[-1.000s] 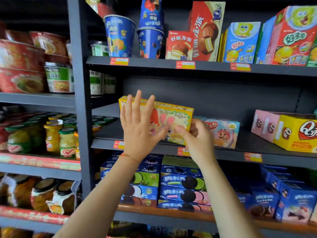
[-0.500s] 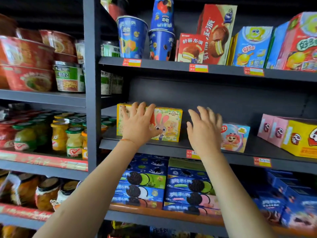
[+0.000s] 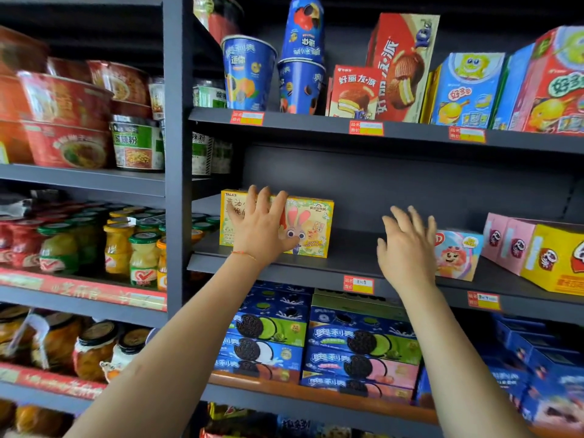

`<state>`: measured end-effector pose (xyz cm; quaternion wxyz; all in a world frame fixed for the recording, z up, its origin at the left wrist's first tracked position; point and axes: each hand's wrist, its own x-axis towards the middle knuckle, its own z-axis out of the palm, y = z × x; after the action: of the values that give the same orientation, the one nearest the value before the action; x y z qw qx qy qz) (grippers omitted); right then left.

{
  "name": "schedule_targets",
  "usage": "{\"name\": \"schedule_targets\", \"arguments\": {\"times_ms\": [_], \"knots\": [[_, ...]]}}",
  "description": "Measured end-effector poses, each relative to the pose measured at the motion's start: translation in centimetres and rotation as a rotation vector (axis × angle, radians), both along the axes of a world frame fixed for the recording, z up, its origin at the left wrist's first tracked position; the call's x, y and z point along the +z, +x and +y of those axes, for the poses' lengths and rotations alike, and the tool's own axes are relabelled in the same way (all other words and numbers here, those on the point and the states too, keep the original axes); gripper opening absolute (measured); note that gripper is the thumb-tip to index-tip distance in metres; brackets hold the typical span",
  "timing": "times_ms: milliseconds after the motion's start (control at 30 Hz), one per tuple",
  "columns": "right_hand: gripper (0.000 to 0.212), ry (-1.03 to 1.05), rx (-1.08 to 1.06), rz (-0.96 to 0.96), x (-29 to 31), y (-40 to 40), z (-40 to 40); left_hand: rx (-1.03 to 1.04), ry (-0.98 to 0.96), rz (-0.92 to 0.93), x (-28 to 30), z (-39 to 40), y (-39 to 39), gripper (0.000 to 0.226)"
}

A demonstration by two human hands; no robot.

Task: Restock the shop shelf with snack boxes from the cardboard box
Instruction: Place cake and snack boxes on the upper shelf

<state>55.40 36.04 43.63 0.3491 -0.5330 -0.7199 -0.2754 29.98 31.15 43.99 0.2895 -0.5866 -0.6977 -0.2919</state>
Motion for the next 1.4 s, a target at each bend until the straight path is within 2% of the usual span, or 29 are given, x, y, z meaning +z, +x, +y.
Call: {"name": "schedule_targets", "arguments": {"times_ms": [67,167,233,333,400,467,533,600,733,933,1067,1200,1300,1400], "knots": [[0.046,0.04,0.173,0.065,0.1,-1.6,-0.7,0.01,-0.011,-0.004,0.0,0.0,0.0,0.094],[0.053,-0.109,0.455,0.137,0.0,-5.1,-2.2,0.004,-0.012,-0.011,0.0,0.0,-0.2,0.094],[0.054,-0.169,0.545,0.171,-0.2,-6.7,-2.9,-0.001,-0.021,-0.013,0.1,0.0,-0.5,0.094],[0.043,-0.078,0.64,0.273,-0.9,-8.0,-3.7,-0.013,-0.039,-0.011,0.3,-0.3,-0.6,0.092],[0.032,0.035,0.714,0.37,-1.6,-9.0,-4.9,-0.101,0.062,-0.037,0.1,-1.3,-0.8,0.079],[0.023,0.086,0.803,0.471,-2.7,-10.3,-6.6,-0.25,0.266,-0.14,-1.1,-3.4,-1.4,0.06],[0.017,-0.017,0.905,0.544,-4.6,-12.3,-8.4,-0.334,0.43,-0.298,-3.6,-6.4,-2.6,0.038],[0.017,-0.213,1.012,0.562,-7.4,-15.1,-9.9,-0.34,0.464,-0.415,-7.2,-9.4,-4.7,0.028],[0.018,-0.644,1.053,0.467,-16.0,-22.5,-11.9,-0.185,0.305,-0.67,-17.9,-14.0,-10.5,0.025],[0.022,-1.263,0.903,0.215,-33.5,-32.8,-14.8,0.233,-0.187,-1.094,-37.1,-20.8,-19.1,0.025],[0.026,-1.539,0.783,0.082,-44.4,-38.1,-17.8,0.431,-0.454,-1.35,-49.2,-25.6,-23.0,0.026],[0.022,-1.743,0.651,-0.005,-53.0,-42.4,-20.2,0.537,-0.652,-1.467,-57.8,-29.2,-25.8,0.025],[0.02,-1.826,0.573,-0.146,-59.2,-45.5,-21.2,0.596,-0.73,-1.545,-62.7,-30.8,-28.3,0.027],[0.035,-1.819,0.536,-0.273,-64.0,-48.9,-20.6,0.644,-0.732,-1.629,-66.4,-31.0,-30.8,0.026]]}}
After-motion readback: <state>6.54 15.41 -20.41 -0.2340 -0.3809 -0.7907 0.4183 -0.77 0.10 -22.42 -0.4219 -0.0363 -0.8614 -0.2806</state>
